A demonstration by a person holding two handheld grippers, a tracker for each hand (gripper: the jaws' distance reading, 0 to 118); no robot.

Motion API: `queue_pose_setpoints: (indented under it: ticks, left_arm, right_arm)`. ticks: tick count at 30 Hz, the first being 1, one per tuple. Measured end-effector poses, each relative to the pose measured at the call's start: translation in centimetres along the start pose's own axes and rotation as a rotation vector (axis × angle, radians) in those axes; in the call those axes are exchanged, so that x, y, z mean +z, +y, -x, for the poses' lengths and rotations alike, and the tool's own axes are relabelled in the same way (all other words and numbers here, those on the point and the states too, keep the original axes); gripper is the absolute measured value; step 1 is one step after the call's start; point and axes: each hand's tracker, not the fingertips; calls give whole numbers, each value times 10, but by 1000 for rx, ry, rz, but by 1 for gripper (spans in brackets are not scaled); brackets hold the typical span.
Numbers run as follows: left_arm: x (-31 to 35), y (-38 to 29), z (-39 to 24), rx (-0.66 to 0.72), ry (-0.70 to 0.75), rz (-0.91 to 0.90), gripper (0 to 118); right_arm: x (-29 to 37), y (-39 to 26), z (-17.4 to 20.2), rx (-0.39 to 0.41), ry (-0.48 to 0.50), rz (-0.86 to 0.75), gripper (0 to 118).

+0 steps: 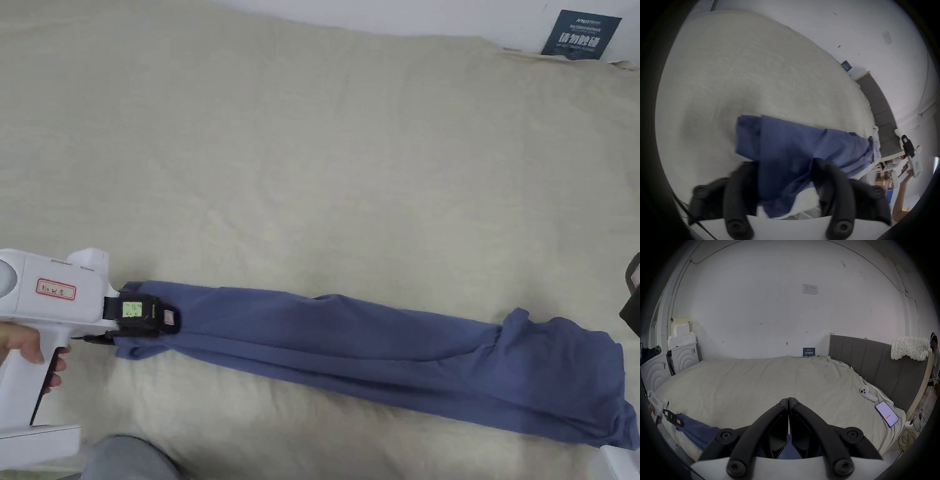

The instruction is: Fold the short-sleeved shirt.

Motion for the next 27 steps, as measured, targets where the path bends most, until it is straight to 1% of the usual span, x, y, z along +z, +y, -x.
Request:
queue_pose_setpoints:
  ticks: [1,2,3,4,6,7,10,14,17,19,21,24,27]
  left_arm:
    - [0,1,1,30,30,3,16]
    - [0,1,3,88,-37,19,14]
    - [-1,-1,1,133,-62,20,13]
    - [-3,-2,-6,92,7,7,12]
    - [-3,-2,-17,32,65,6,10]
    - [-1,-1,-23,28,89,9,9]
    - [11,2,-37,-19,128,-8,8]
    - [36,10,-55,-10,150,-49,8]
    - [51,12,-86,-90,201,-84,8]
    - [62,11,-109,-149,206,-113,8]
    - [74,10,-134,-196,169,-143,8]
    - [88,6,-175,-315,101,-149,8]
    - [87,1,-216,-415,36,-140,8]
  right_arm:
    - [0,-2,-1,-4,0,2,0]
    - [0,-4,-2,-7,1,5,0]
    - [0,-5,-2,-11,2,10,0]
    - [0,-7,-4,-17,4,16,0]
    - [2,-8,-6,-24,7,19,0]
    - [3,-7,-6,-20,6,20,0]
    - [7,-6,-12,-28,9,16,0]
    - [10,-1,-20,-37,9,-4,0]
    - [14,3,-23,-37,15,-21,0]
    - [17,4,-24,-33,14,-34,0]
    - [19,6,-28,-39,14,-45,0]
    - [22,7,-31,-59,12,-56,0]
    - [24,4,-35,-75,12,-62,0]
